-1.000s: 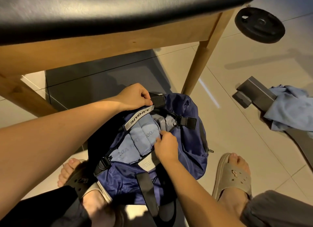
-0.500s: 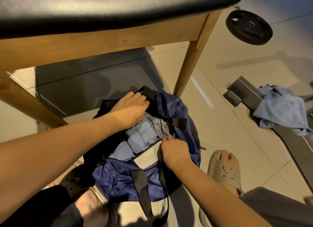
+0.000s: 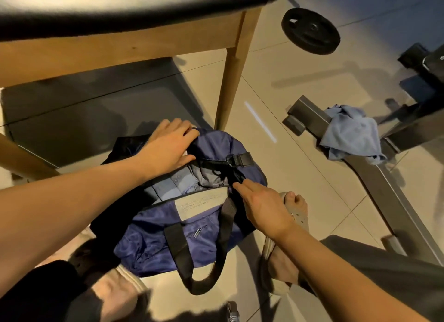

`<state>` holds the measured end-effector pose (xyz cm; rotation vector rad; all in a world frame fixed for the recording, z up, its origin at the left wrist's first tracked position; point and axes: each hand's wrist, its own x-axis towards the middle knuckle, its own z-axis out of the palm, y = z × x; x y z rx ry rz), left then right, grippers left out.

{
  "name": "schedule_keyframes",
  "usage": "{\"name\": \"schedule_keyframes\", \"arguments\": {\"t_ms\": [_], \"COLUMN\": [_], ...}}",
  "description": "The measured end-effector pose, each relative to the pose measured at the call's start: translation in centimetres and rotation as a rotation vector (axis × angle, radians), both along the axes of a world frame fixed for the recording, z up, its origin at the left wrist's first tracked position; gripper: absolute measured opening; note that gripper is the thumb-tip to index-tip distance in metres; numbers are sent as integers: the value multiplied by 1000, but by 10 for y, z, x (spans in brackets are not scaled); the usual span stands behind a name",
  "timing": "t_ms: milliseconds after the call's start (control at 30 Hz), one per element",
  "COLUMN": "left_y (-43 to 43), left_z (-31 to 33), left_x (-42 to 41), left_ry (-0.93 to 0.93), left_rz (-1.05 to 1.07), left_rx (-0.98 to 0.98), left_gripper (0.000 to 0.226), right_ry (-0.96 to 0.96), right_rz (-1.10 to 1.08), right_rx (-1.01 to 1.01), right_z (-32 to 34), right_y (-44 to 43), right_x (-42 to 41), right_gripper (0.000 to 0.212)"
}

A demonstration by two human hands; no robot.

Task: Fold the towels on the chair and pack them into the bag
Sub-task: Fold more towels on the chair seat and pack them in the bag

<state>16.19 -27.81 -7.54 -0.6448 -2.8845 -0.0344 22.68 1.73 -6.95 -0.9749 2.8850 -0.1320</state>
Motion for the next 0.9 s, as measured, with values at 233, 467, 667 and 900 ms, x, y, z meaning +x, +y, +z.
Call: {"name": "schedule_keyframes", "arguments": {"t_ms": [233,467,667,900], "left_y": [5,34,61,56], "left_z": [1,24,13,38], "left_x": [-8,-27,-23,-26], "left_ry": [-29,-546,-573,-589], "left_rz": [81,127,225,61], "left_rx": [42,415,348,243], "left_gripper": [36,44,48,37], "right_ry": [-59,58,-173,-337], "right_rz": [-180,-414,-439,-508], "right_rx": [-254,-286,-102,-225], "right_z": [5,8,-17,5], "right_y": [13,31,17,18], "right_x": [11,17,21,1], "right_gripper": [27,28,29,34]}}
